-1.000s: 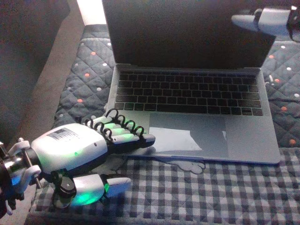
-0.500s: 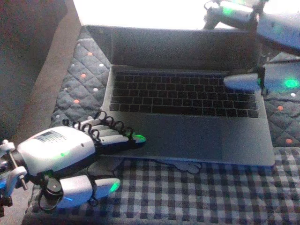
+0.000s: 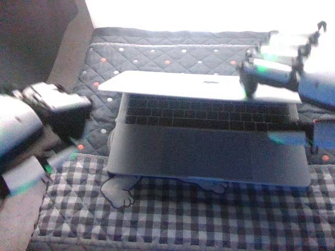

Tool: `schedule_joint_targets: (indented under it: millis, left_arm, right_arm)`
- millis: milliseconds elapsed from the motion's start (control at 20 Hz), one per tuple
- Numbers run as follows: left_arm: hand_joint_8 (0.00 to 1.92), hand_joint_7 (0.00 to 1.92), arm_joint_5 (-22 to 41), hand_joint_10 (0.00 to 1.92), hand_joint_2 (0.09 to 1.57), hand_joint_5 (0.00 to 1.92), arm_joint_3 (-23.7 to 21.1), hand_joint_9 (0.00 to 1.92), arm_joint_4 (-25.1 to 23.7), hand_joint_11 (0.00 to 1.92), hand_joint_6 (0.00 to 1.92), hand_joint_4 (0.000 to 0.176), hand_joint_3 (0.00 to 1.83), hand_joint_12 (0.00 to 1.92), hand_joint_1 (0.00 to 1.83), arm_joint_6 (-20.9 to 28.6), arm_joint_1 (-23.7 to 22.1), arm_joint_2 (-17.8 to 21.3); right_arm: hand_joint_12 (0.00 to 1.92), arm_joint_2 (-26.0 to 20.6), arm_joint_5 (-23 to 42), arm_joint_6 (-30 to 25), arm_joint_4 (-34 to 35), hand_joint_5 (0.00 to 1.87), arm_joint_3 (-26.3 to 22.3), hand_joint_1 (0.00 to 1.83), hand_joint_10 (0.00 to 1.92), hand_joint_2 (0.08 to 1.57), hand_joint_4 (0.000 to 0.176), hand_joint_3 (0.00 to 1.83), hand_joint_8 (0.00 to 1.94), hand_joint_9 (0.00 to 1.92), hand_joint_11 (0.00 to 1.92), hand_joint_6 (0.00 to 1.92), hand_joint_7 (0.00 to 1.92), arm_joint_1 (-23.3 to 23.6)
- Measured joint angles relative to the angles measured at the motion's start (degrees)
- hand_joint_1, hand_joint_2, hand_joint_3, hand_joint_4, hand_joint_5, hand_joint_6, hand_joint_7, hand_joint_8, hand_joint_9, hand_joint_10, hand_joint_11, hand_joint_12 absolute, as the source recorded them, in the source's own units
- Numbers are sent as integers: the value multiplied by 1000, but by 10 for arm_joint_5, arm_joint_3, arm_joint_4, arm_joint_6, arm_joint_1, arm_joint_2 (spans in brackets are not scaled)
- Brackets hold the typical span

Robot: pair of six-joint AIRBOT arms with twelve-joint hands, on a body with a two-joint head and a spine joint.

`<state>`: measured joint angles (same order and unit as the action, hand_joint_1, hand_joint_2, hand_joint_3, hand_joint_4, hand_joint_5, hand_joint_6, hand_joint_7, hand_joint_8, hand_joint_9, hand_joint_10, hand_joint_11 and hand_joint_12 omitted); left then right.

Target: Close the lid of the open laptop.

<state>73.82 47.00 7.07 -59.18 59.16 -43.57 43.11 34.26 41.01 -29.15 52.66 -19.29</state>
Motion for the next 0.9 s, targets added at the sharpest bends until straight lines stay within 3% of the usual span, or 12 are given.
schedule_joint_targets:
  millis: [50,100,150,200,300,400,450,550,650,750,900]
  left_arm:
    - [1840,473,12,1918,1408,425,0,456,10,313,1634,0,8,1921,1226,-3,0,2]
    - [1883,437,32,1920,1423,429,0,414,16,192,1683,0,10,1921,1217,-10,3,3]
    - [1913,441,43,1903,1461,390,0,203,17,95,1752,0,7,1921,1008,-13,4,3]
    - [1919,461,47,1870,1483,331,0,181,17,77,1814,0,5,1921,955,-14,4,3]
    - [1921,417,54,1777,1501,324,2,138,18,52,1869,10,1,1921,911,-14,4,3]
    - [1921,383,57,1745,1495,365,4,81,30,1,1839,23,0,1921,916,-14,3,2]
    - [1921,375,59,1708,1505,350,4,106,33,0,1883,28,1,1919,901,-15,3,2]
    - [1921,376,62,1678,1511,328,7,68,32,0,1903,26,2,1914,895,-15,-2,0]
    - [1921,381,63,1698,1510,327,10,114,31,25,1898,25,0,1917,894,-15,-3,-3]
    - [1921,388,61,1701,1502,342,10,136,31,41,1868,22,0,1893,907,-15,-3,-3]
    - [1914,347,61,1632,1514,344,10,101,32,56,1914,33,0,1824,883,-15,-3,-3]
  right_arm:
    - [1825,-2,-3,-11,-10,0,-1,394,1313,1237,0,0,1095,3,0,987,30,-3]
    - [1885,-3,0,-42,-26,54,-1,409,1445,1268,0,7,1231,121,0,1322,156,-10]
    - [1898,-3,1,-58,-42,10,0,380,1561,1300,0,13,1366,96,0,1549,142,-10]
    - [1916,-3,1,-69,-52,1,0,436,1671,1311,0,11,1438,33,0,1534,93,-17]
    - [1921,2,8,-76,-58,0,0,484,1441,1343,0,13,1240,0,0,1266,8,-43]
    - [1804,5,-3,-78,-66,0,0,443,1364,1297,0,0,1129,7,0,1118,75,-60]
    - [1781,5,-5,-81,-65,0,0,502,1208,1291,0,0,975,28,0,980,124,-68]
    - [1719,7,-16,-106,-83,0,0,419,1067,1336,0,6,802,37,0,754,88,-78]
    - [1596,12,-32,-145,-118,0,5,349,956,1302,0,0,623,33,0,715,119,-78]
    - [1557,14,-47,-170,-147,21,6,355,835,1300,0,0,366,55,0,554,185,-78]
    - [1540,17,-53,-172,-154,43,6,383,624,1304,0,2,82,128,0,272,249,-82]
